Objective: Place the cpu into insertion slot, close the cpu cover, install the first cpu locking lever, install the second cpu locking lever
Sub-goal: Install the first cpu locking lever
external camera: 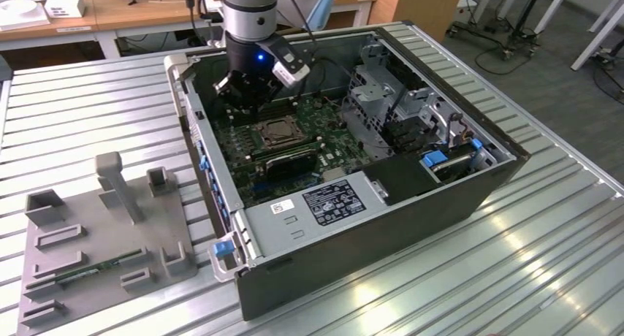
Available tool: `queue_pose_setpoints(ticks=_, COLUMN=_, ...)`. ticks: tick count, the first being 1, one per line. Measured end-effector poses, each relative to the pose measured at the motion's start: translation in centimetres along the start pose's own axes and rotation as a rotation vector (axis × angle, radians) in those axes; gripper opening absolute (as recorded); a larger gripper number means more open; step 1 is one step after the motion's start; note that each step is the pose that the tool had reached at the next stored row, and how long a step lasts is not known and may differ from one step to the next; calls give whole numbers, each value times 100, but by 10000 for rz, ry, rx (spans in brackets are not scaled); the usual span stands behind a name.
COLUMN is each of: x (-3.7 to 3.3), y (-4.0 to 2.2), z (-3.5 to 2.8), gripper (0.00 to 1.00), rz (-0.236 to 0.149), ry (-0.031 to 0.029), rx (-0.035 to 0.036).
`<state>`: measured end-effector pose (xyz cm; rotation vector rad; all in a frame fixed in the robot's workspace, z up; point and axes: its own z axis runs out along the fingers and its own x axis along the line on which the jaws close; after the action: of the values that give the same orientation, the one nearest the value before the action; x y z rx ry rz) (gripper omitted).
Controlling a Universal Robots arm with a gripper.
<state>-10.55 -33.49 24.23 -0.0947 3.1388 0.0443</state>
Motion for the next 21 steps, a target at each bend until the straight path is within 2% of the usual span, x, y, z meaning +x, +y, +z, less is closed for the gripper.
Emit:
queue_pose_setpoints(ticks=4, x=10, y=1, z=0, gripper=11, rz=0, ry=-57, rx=-112)
queue_pose_setpoints(ticks=6, x=19, y=1, z=0, gripper=11, rz=-2, ry=-92, rx=-141)
queue_pose_setpoints(ticks=11, x=32, y=2, z=-11, gripper=11, rz=-5, ry=-155, rx=-166)
queue_pose_setpoints(ticks=21, x=55, y=5, z=-50, gripper=11, rz=-7, ry=-247, rx=-163)
